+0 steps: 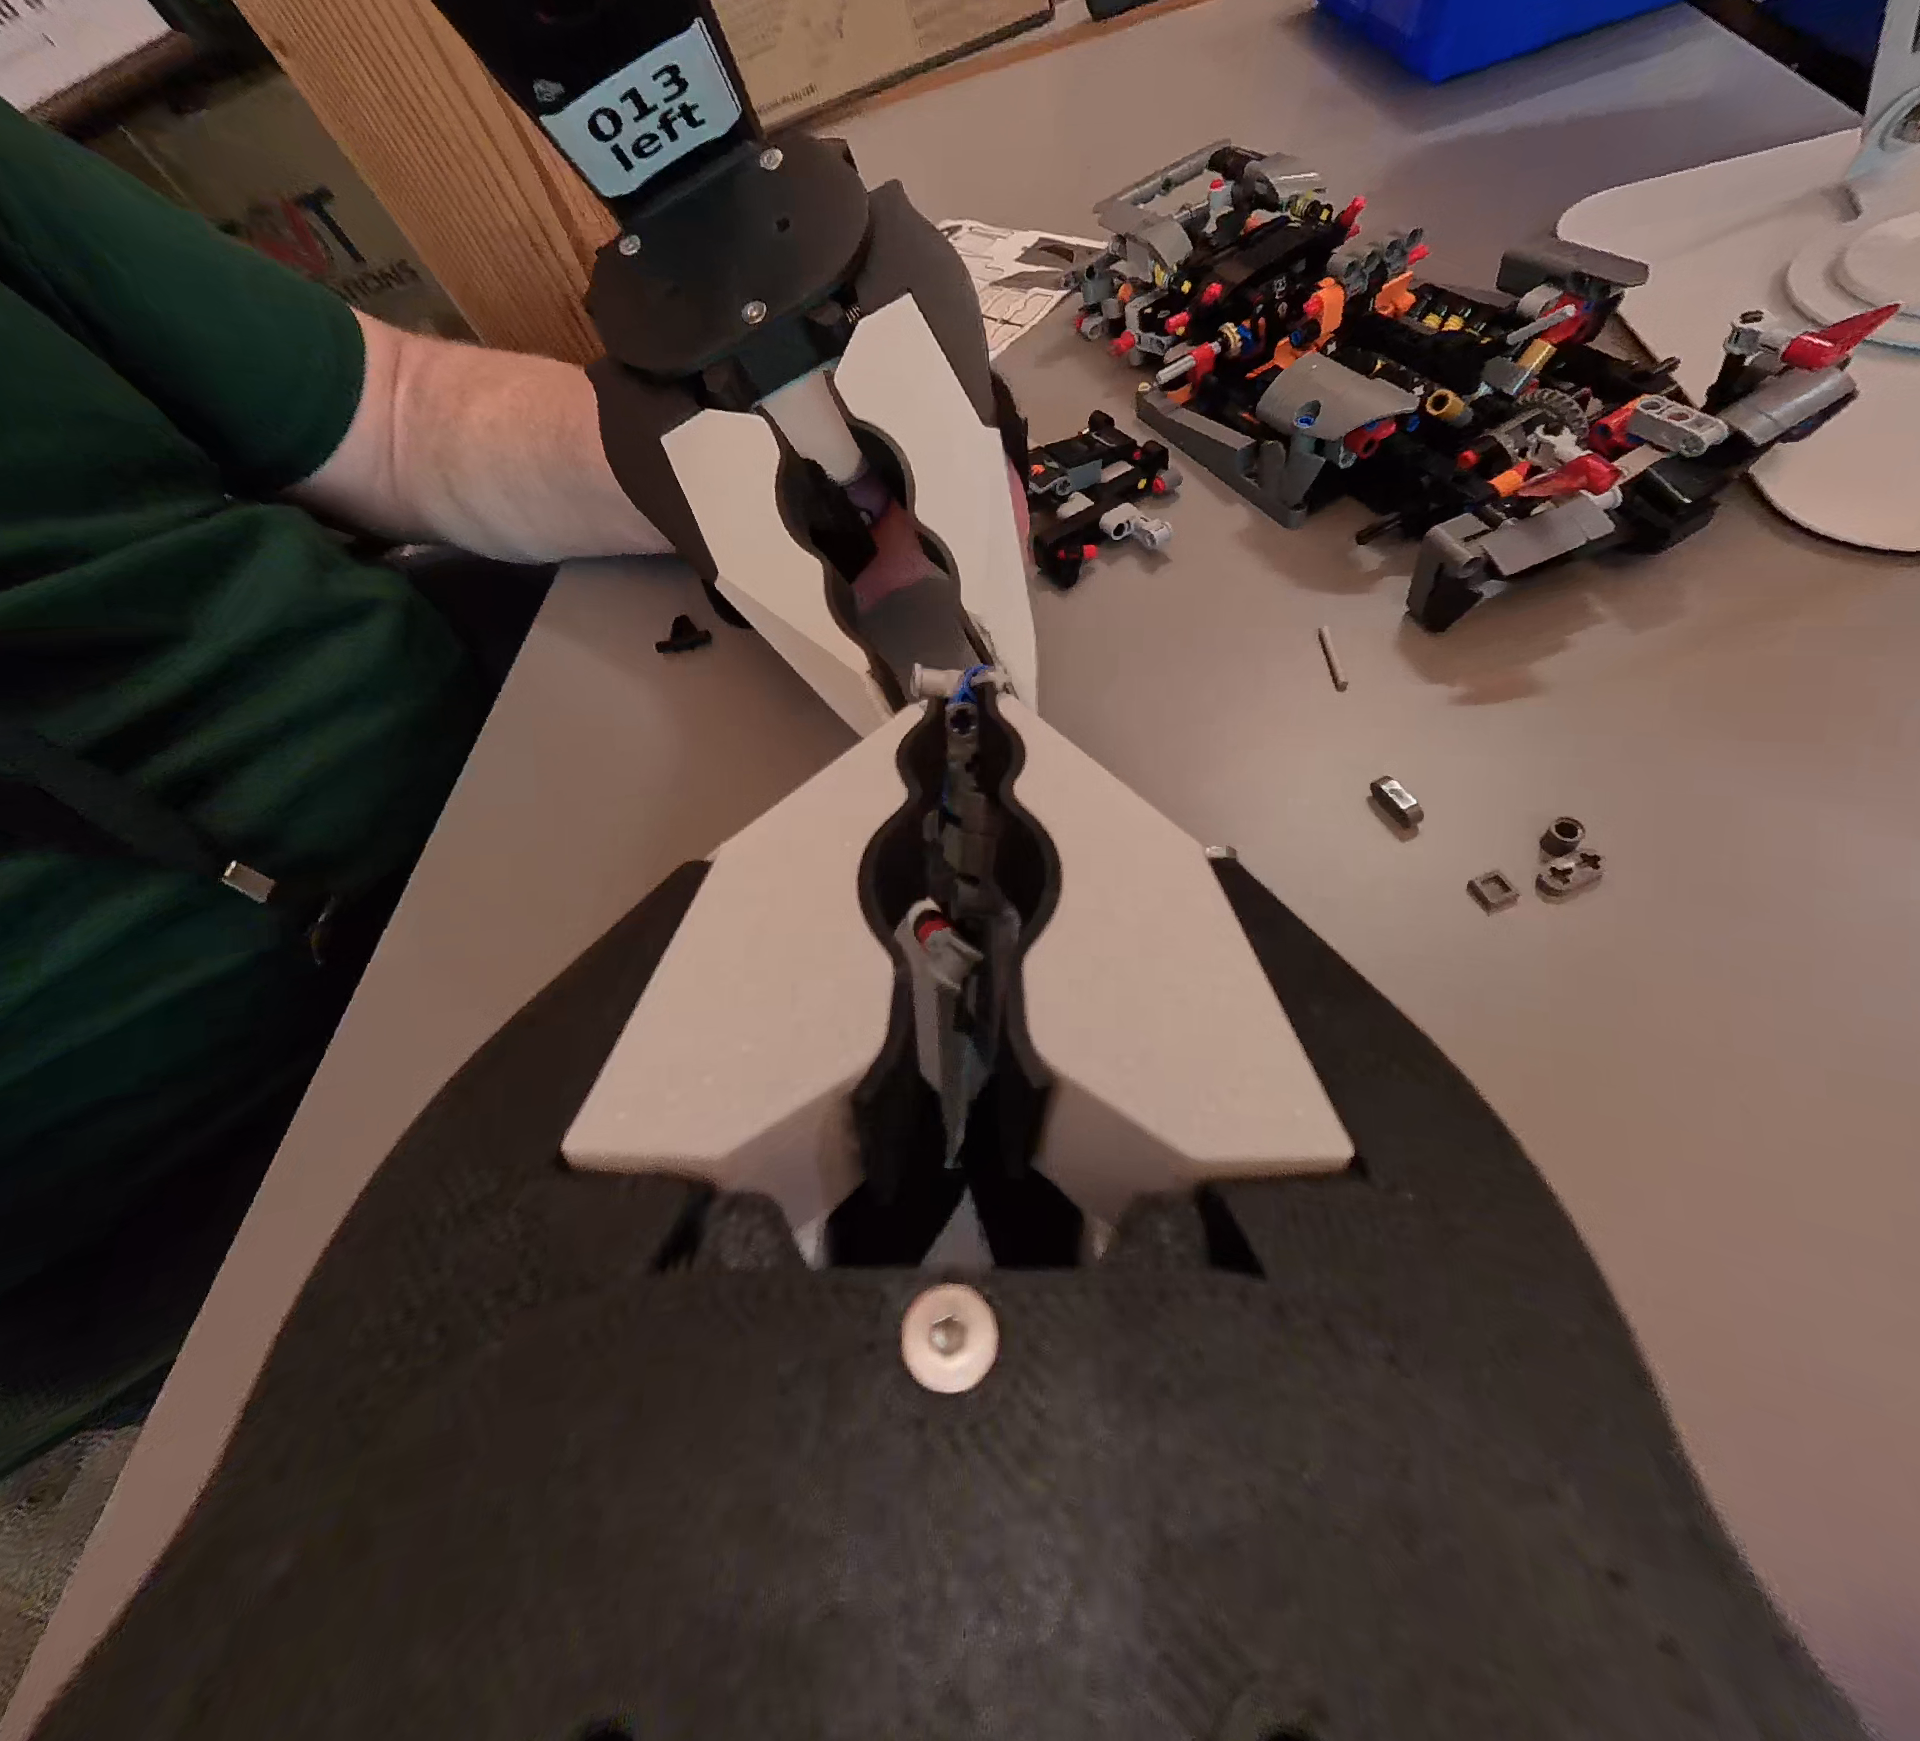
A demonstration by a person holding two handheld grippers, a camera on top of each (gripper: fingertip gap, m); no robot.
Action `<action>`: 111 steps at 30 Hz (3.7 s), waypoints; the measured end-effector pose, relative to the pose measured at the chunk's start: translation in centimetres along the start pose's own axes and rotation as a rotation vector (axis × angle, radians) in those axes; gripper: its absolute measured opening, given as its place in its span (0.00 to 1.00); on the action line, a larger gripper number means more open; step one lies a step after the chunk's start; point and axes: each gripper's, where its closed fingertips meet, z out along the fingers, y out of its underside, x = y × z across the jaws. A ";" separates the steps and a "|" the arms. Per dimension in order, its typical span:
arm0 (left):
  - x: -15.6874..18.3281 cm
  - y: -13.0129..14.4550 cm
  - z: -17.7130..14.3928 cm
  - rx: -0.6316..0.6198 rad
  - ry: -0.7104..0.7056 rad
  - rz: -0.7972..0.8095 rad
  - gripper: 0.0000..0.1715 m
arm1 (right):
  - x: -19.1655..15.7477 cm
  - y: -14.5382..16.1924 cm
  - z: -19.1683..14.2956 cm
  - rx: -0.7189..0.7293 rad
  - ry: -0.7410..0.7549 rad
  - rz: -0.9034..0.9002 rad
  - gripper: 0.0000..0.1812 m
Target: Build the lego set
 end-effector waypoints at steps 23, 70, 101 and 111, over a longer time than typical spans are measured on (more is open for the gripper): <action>-0.8 -0.2 -1.2 0.042 0.067 -0.122 0.10 | 0.8 -1.0 -1.2 0.129 -0.042 0.080 0.02; -1.8 0.5 -1.3 0.002 0.014 -0.107 0.01 | 1.7 -1.1 -1.0 0.162 -0.005 0.125 0.01; -2.3 1.2 -0.8 -0.012 -0.009 -0.235 0.03 | 3.3 -0.2 1.0 -0.199 0.549 -0.340 0.16; -2.0 1.3 -0.5 -0.017 0.012 -0.237 0.01 | 2.9 -0.5 1.1 -0.237 0.590 -0.452 0.15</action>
